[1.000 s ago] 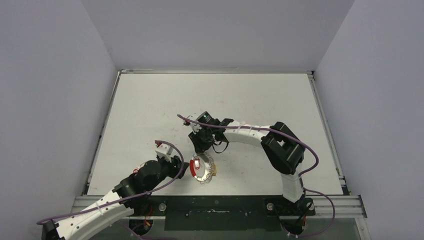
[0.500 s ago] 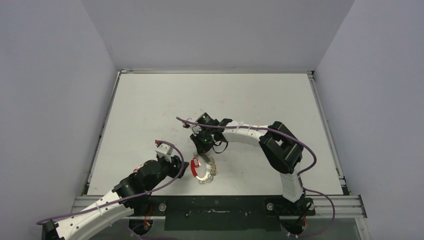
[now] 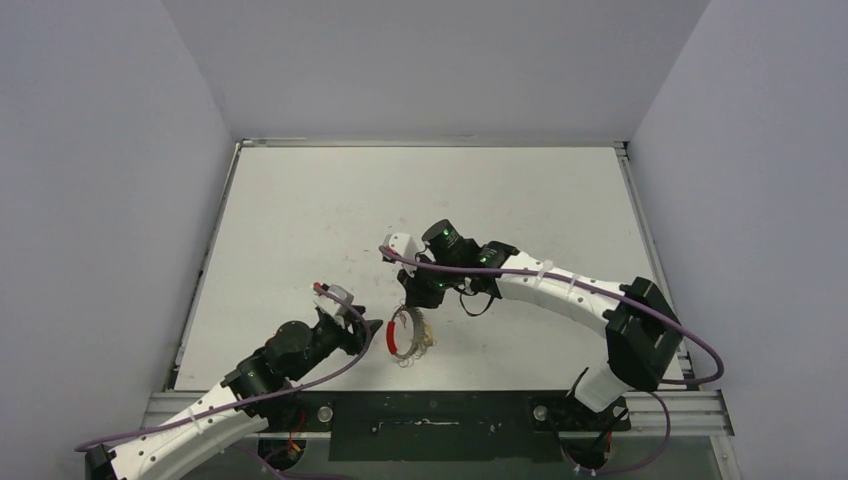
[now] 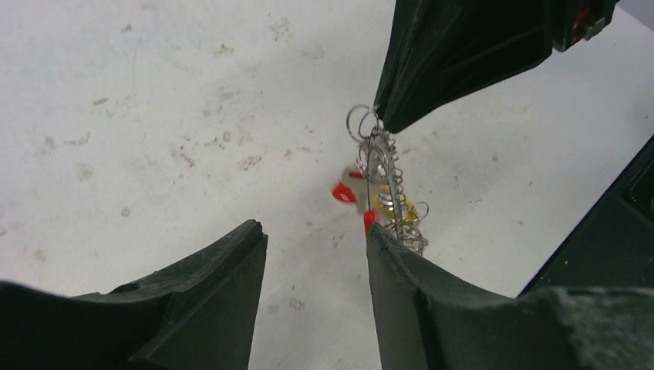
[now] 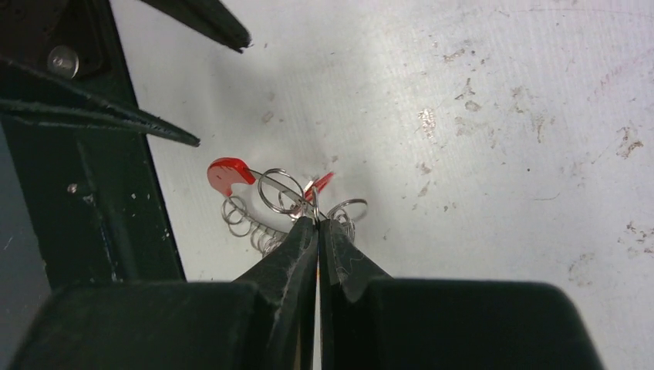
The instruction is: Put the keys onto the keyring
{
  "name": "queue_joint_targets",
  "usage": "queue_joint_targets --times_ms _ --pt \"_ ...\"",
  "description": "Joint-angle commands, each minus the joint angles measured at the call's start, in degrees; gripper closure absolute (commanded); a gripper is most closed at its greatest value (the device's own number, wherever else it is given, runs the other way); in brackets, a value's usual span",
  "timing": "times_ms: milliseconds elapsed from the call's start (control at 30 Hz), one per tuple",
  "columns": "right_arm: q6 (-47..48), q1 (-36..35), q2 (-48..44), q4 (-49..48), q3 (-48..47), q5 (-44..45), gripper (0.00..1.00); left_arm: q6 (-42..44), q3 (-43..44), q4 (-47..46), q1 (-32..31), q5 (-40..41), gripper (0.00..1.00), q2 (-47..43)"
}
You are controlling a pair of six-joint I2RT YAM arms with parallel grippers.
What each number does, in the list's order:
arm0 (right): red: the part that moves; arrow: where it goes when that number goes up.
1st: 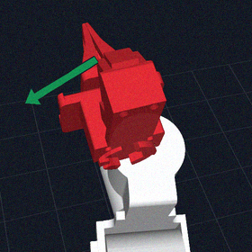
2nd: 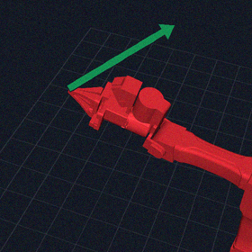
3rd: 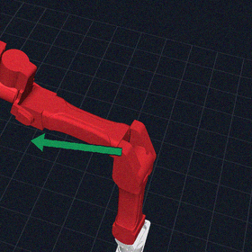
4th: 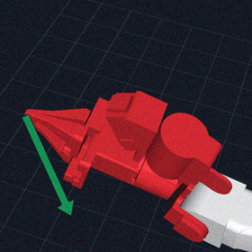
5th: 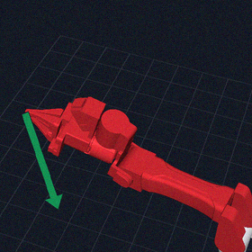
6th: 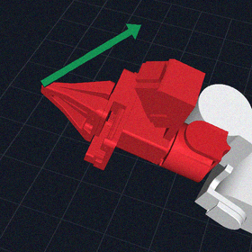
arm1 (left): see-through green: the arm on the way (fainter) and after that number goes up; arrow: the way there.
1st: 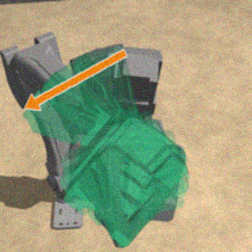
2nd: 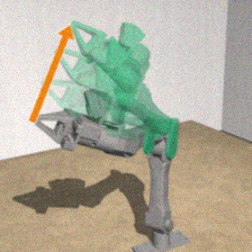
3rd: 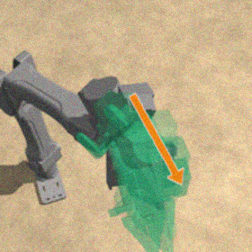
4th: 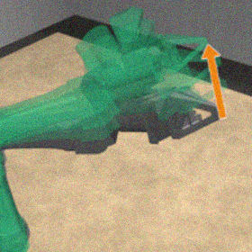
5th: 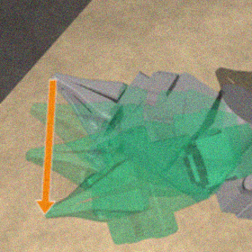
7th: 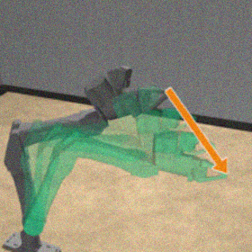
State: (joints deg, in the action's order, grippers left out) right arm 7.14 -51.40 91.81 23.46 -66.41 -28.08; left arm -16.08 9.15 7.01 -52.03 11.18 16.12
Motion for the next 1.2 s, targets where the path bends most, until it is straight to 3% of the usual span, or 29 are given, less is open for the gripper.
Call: queue_joint_targets --times_ms 0,267,767,1167 --pt "3.57 -1.06 -5.93 -1.56 3.01 -5.05 1.00 7.31 1.40 -10.48 -0.01 -5.73 0.52 -1.12" --pt "4.42 -2.29 -13.05 -4.36 7.33 -8.30 1.00 12.41 0.29 -21.71 -0.01 -15.65 0.53 -0.34" --pt "5.82 -4.77 -14.90 -4.32 7.53 -11.63 1.00 15.39 3.17 -26.74 -0.09 -27.02 0.66 11.64" --pt "6.11 -5.25 -14.86 -4.47 7.33 -11.93 1.00 17.32 2.98 -25.76 -0.10 -29.61 0.98 11.74"
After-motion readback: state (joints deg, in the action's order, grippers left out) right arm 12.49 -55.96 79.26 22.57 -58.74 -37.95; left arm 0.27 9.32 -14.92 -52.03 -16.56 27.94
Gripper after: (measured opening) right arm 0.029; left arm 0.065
